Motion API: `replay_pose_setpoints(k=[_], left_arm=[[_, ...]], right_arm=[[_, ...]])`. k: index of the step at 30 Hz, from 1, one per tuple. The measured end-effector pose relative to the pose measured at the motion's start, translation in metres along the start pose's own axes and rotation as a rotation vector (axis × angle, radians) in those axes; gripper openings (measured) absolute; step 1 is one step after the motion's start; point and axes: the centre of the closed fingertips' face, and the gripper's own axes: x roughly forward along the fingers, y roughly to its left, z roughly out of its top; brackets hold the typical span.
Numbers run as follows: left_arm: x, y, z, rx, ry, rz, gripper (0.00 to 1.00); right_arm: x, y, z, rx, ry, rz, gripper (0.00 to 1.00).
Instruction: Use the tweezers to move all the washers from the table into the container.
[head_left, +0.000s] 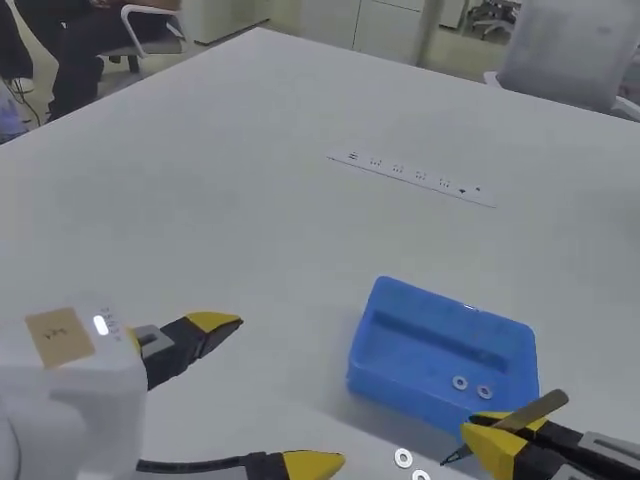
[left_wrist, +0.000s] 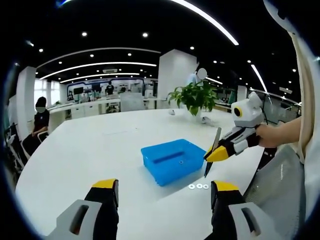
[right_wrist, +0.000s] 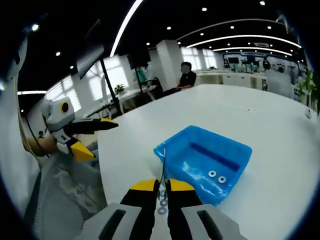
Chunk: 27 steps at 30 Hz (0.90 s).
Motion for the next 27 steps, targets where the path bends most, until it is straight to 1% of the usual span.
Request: replay_pose_setpoints(k=[3, 6, 13, 17, 20, 21, 22, 24, 26, 27], left_arm=[[0.0, 0.0, 0.0, 0.001, 0.001, -0.003, 0.76], [0.001, 0.0, 0.0, 0.001, 0.002, -0.006, 0.76], [0.001, 0.0, 0.0, -0.001, 0.004, -0.006, 0.76], [0.001, -0.001, 0.0, 0.002, 0.007, -0.008, 0.76], [0.001, -0.001, 0.0, 0.004, 0.007, -0.009, 0.76], [0.001, -0.001, 0.0, 0.005, 0.008, -0.008, 0.76], [0.001, 0.0, 0.001, 0.018, 0.004, 0.003, 0.76], [0.0, 0.001, 0.002, 0.019, -0.003, 0.004, 0.75], [0.0, 0.0, 0.0, 0.009, 0.006, 0.0, 0.75], [0.0, 0.0, 0.0, 0.013, 0.007, 0.001, 0.75]], right_arm=[[0.003, -0.002, -0.011, 0.018, 0.032, -0.004, 0.04], [0.005, -0.003, -0.017, 0.044, 0.043, 0.005, 0.04], [0.008, 0.0, -0.025, 0.046, 0.062, 0.017, 0.04], [0.008, 0.003, -0.024, 0.032, 0.064, 0.02, 0.04], [0.01, 0.007, -0.027, -0.012, 0.077, 0.02, 0.04], [0.01, 0.007, -0.025, -0.042, 0.067, 0.013, 0.04], [0.01, 0.008, -0.026, -0.103, 0.081, 0.008, 0.04], [0.011, 0.013, -0.026, -0.164, 0.094, 0.004, 0.04], [0.012, 0.018, -0.027, -0.201, 0.101, 0.007, 0.04], [0.012, 0.019, -0.028, -0.218, 0.103, 0.007, 0.04]])
